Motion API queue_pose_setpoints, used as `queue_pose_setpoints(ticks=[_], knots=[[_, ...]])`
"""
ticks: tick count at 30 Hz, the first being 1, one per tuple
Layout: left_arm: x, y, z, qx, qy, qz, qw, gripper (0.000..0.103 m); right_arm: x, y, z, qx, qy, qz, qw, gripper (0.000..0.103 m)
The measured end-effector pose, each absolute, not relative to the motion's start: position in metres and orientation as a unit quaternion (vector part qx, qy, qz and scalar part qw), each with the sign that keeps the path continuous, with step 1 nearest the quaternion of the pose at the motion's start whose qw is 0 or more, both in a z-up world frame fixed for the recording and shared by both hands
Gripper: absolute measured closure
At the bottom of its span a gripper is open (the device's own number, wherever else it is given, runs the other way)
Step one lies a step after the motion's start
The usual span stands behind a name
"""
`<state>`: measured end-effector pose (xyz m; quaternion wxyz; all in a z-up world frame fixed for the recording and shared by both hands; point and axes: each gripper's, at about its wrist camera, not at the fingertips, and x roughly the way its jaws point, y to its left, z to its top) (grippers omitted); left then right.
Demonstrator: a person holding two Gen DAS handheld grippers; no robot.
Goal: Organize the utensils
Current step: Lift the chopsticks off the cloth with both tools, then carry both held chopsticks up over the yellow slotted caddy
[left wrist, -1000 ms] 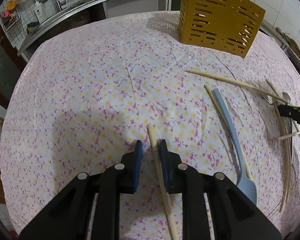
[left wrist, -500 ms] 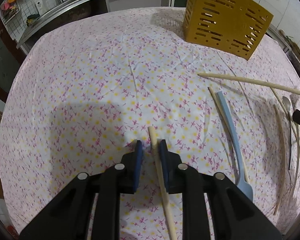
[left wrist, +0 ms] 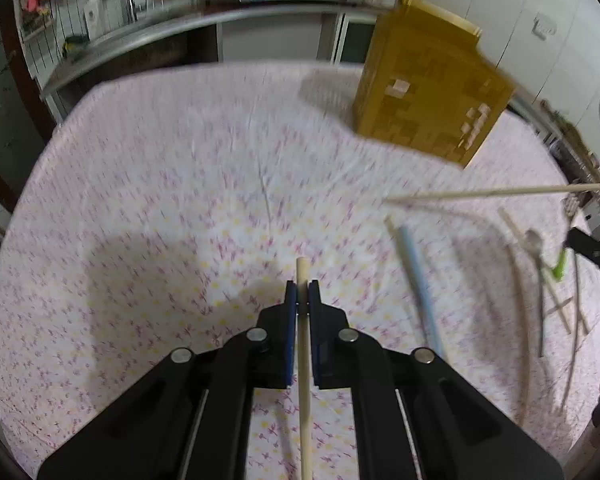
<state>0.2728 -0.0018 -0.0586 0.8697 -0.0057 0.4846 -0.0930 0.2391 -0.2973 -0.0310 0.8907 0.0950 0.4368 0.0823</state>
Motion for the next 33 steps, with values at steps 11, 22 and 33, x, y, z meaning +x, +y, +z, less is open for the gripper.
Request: queue_pose_setpoints(ticks=[11, 22, 33], knots=[[0.257, -0.002, -0.025, -0.036, 0.422, -0.122, 0.897, 0.096, 0.240, -0.295, -0.026, 0.115, 0.411, 0.086, 0.900, 0.096], [0.271, -0.008, -0.037, -0.039, 0.448, -0.135, 0.883, 0.096, 0.272, -0.283, -0.084, 0.090, 0.509, 0.069, 0.853, 0.096], [0.276, -0.010, -0.046, -0.032, 0.460, -0.140, 0.876, 0.096, 0.284, -0.242, -0.102, 0.046, 0.541, 0.076, 0.836, 0.096]])
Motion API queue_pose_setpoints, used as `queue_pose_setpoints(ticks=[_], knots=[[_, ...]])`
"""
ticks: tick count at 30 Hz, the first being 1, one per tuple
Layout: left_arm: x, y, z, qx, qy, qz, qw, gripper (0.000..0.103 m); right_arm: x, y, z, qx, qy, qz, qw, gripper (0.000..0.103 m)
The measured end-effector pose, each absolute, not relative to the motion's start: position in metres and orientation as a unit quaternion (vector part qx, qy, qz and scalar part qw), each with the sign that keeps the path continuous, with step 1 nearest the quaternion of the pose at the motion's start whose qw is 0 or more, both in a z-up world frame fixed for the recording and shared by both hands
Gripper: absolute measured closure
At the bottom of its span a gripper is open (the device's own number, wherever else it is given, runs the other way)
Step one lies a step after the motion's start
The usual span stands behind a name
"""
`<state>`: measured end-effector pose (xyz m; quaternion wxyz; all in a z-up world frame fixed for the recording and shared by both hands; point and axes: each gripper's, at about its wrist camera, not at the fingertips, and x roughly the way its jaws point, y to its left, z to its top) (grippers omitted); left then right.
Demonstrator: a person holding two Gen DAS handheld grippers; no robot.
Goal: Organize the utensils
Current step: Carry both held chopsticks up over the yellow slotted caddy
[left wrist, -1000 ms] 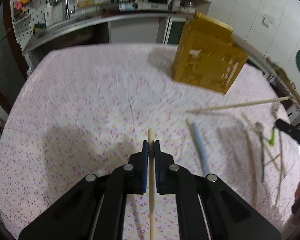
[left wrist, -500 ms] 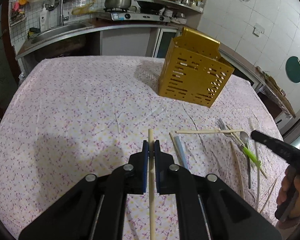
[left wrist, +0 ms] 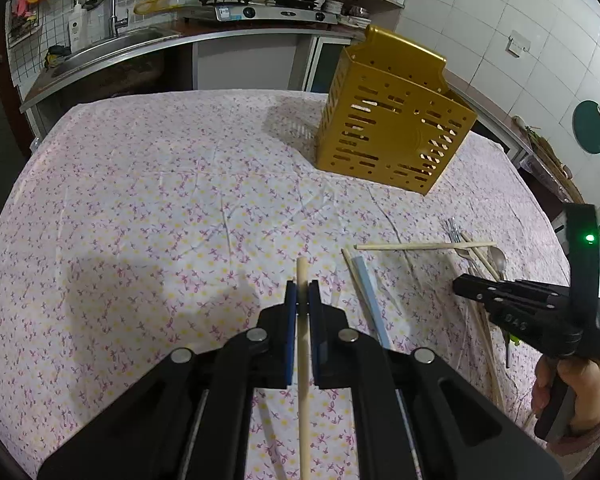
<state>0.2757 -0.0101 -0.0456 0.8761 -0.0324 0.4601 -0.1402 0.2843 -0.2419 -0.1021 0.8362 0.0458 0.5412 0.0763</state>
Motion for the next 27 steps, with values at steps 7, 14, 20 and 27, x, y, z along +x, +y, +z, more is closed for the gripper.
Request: queue_pose_setpoints(ticks=[7, 14, 20, 27], knots=[[0.285, -0.008, -0.064, -0.037, 0.482, -0.135, 0.865, 0.097, 0.292, -0.240, -0.104, 0.032, 0.560, 0.072, 0.825, 0.096], [0.287, -0.011, -0.064, -0.036, 0.480, -0.137, 0.866, 0.096, 0.311, -0.240, -0.102, 0.039, 0.578, 0.086, 0.811, 0.096], [0.286, -0.009, -0.042, -0.038, 0.458, -0.141, 0.877, 0.097, 0.305, -0.259, -0.066, 0.070, 0.517, 0.095, 0.848, 0.096], [0.283, -0.014, 0.019, -0.047, 0.369, -0.158, 0.915, 0.097, 0.295, -0.267, -0.001, 0.067, 0.401, 0.101, 0.908, 0.096]])
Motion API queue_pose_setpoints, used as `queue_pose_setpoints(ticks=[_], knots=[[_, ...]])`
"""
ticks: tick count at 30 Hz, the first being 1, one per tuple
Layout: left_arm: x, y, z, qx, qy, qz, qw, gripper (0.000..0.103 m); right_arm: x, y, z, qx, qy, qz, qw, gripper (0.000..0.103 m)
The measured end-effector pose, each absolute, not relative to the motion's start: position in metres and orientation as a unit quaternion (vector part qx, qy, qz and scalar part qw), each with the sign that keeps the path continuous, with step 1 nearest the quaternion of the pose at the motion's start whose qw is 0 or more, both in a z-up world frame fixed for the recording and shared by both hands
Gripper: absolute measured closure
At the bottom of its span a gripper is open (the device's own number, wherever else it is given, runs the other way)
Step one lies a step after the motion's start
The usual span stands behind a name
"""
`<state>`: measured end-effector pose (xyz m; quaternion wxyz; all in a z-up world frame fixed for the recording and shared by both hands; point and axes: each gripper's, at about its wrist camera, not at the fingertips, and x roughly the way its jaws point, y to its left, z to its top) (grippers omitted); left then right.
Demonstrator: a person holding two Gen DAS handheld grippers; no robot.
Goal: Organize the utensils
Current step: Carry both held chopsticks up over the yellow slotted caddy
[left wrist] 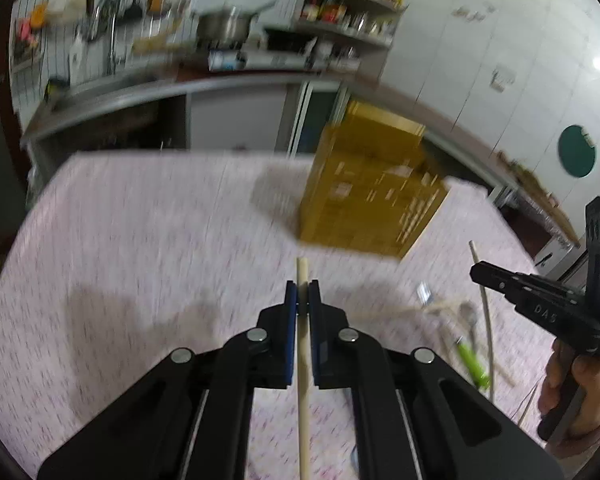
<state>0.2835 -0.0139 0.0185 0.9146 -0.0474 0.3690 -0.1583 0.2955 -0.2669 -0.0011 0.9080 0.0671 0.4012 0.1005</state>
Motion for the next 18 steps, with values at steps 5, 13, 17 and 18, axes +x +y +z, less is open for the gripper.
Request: queue_pose_setpoints(ticks=[5, 13, 17, 18], knots=[[0.289, -0.030, 0.049, -0.034, 0.316, -0.179, 0.931, 0.097, 0.300, -0.278, 0.026, 0.097, 0.326, 0.098, 0.935, 0.096], [0.319, -0.044, 0.093, -0.029, 0.222, -0.187, 0.957, 0.097, 0.319, -0.293, 0.057, 0.098, 0.226, 0.056, 0.968, 0.096], [0.330, -0.050, 0.117, -0.020, 0.167, -0.187, 0.968, 0.097, 0.327, -0.294, 0.081, 0.090, 0.176, 0.039, 0.980, 0.096], [0.332, -0.053, 0.124, -0.015, 0.152, -0.187, 0.971, 0.097, 0.330, -0.293, 0.086, 0.085, 0.165, 0.035, 0.982, 0.096]])
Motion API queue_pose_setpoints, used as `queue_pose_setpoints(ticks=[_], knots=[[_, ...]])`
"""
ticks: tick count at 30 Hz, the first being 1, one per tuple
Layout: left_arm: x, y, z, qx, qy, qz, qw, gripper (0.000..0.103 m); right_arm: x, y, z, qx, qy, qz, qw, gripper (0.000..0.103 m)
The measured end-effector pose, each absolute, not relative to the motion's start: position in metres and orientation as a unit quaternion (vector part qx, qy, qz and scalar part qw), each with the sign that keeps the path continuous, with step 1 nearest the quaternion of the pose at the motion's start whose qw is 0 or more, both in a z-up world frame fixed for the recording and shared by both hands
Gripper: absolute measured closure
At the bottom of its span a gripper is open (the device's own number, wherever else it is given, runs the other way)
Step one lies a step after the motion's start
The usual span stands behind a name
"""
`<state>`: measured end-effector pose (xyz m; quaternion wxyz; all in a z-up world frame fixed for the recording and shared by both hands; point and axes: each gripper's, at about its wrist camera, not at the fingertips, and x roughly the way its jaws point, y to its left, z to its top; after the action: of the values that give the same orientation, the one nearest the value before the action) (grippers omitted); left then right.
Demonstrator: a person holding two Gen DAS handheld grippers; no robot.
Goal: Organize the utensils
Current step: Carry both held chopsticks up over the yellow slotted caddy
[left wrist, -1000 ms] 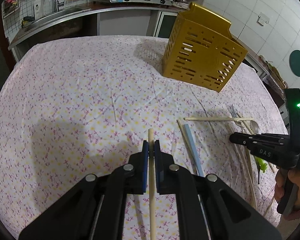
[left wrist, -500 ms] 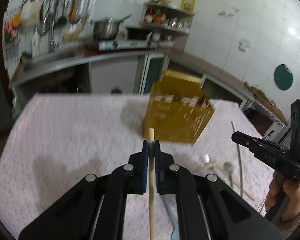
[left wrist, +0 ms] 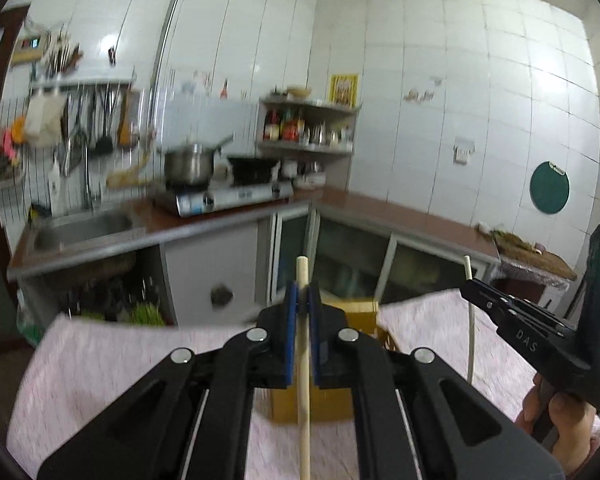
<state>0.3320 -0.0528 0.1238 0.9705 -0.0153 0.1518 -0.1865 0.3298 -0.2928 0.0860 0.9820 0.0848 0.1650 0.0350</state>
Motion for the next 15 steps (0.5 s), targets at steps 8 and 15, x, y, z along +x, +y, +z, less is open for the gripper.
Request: queue_pose_setpoints(ticks=[8, 15], knots=[[0.358, -0.068, 0.148, -0.016, 0.087, -0.187, 0.978, 0.097, 0.356, -0.288, 0.115, 0.071, 0.089, 0.010, 0.993, 0.096], [0.383, -0.070, 0.151, -0.031, 0.038, -0.195, 0.980, 0.097, 0.385, -0.294, 0.118, 0.089, 0.045, -0.010, 0.995, 0.096]])
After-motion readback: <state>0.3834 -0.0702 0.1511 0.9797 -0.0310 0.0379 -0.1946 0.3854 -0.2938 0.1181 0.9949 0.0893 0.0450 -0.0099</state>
